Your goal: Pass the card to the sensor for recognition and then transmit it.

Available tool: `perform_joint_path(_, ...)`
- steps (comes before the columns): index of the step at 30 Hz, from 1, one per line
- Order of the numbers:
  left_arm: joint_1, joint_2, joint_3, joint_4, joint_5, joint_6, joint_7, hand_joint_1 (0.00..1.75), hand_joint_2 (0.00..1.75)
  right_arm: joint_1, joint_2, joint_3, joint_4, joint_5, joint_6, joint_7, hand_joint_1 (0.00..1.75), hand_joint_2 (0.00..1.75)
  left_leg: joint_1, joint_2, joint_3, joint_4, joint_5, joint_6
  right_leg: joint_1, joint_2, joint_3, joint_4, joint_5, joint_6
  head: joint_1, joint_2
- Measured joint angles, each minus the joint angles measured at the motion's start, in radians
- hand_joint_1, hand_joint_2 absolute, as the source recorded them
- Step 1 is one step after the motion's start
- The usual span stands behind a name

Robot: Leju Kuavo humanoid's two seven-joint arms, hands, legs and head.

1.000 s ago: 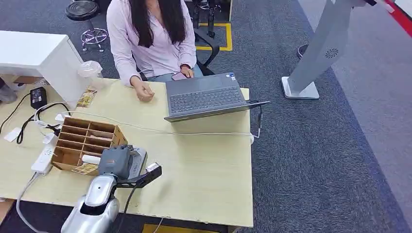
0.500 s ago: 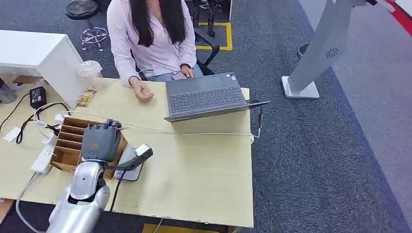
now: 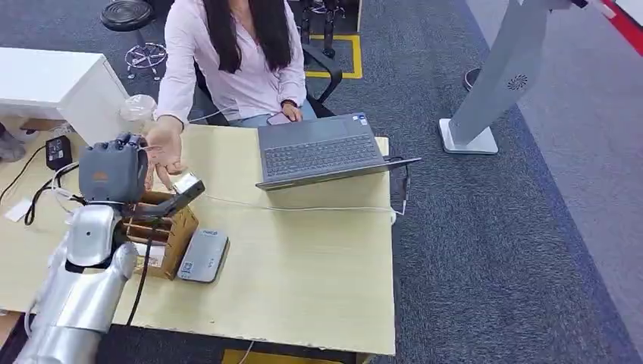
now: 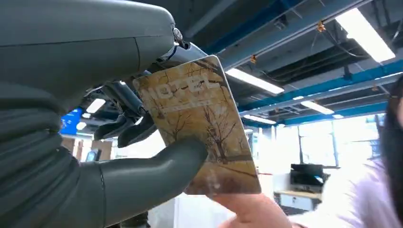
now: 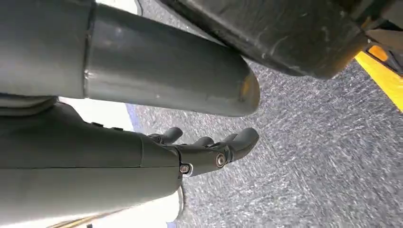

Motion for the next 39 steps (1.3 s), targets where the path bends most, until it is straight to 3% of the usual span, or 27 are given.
perform_joint_path(6,-0.132,0.036,0.000,0.160,0.000,0.002,0.018,1.75,1.75,-0.001,-0.002,0.020,0.000,0.000,0.007,0.000,0.00,0.00,0.000,0.000,0.000,0.000,0.001,-0.001,0.000,0.000,0.000,0.001,0.000,0.000,0.000,0.000)
perform_joint_path(16,-0.159,0.046,0.000,0.231,0.000,-0.001,0.027,1.75,1.75,-0.001,-0.003,0.022,0.000,0.000,0.009,0.000,0.00,0.00,0.000,0.000,0.000,0.000,0.001,-0.001,0.000,0.001,-0.001,0.000,0.000,0.000,0.000,0.000)
perform_joint_path(17,-0.160,0.046,0.000,0.234,0.000,0.000,0.030,1.17,1.75,-0.001,-0.003,0.022,0.000,0.000,0.009,0.000,0.00,0.00,0.000,0.000,-0.001,0.000,0.001,-0.001,0.000,0.001,-0.001,0.000,0.000,0.000,0.000,0.000)
perform_joint_path(18,-0.161,0.046,0.000,0.240,0.000,0.001,0.032,0.00,1.75,-0.001,-0.003,0.022,0.000,0.000,0.009,0.000,0.00,0.00,0.000,0.000,0.000,0.000,0.001,-0.001,0.000,0.001,-0.001,0.000,0.000,0.000,0.000,0.000)
perform_joint_path(19,-0.161,0.045,0.000,0.244,0.000,0.001,0.034,0.58,1.75,-0.001,-0.003,0.022,0.000,0.000,0.009,0.000,0.00,0.00,0.000,0.000,0.000,0.000,0.001,-0.001,0.000,0.001,-0.001,0.000,0.000,0.000,0.000,0.000)
perform_joint_path(21,-0.161,0.045,0.000,0.251,0.000,0.005,0.038,0.00,1.75,-0.001,-0.003,0.022,0.000,0.000,0.009,0.000,0.00,0.00,0.000,0.000,-0.001,0.000,0.001,-0.001,0.000,0.001,-0.001,0.000,0.000,0.000,0.000,0.000)
perform_joint_path(27,-0.138,0.046,0.002,0.255,0.001,0.037,0.006,0.00,1.75,-0.001,-0.004,0.022,0.000,0.000,0.009,0.000,0.00,0.00,0.000,0.000,-0.001,0.000,0.001,-0.001,0.000,0.001,-0.001,0.000,0.000,0.000,0.000,0.000)
perform_joint_path(34,-0.063,0.031,0.017,0.167,0.021,0.030,-0.039,0.00,1.75,-0.001,-0.005,0.022,0.000,-0.002,0.008,0.004,0.00,0.00,0.000,0.000,-0.001,0.000,0.001,-0.001,0.000,0.000,-0.001,0.000,0.000,0.000,0.000,0.000)
perform_joint_path(36,-0.027,0.018,0.019,0.107,0.053,0.024,-0.064,0.00,1.75,0.000,-0.005,0.022,0.000,-0.002,0.005,0.008,0.00,0.00,0.000,0.000,-0.001,0.000,0.000,-0.001,0.000,0.001,-0.001,0.000,0.000,0.000,0.000,0.000)
perform_joint_path(39,0.075,-0.007,0.018,-0.068,0.104,0.000,-0.075,0.00,1.75,0.001,-0.005,0.021,0.000,-0.004,-0.008,0.017,0.00,0.00,0.000,0.000,-0.001,0.000,0.000,0.000,0.000,0.001,-0.001,0.000,0.000,0.001,0.000,0.000)
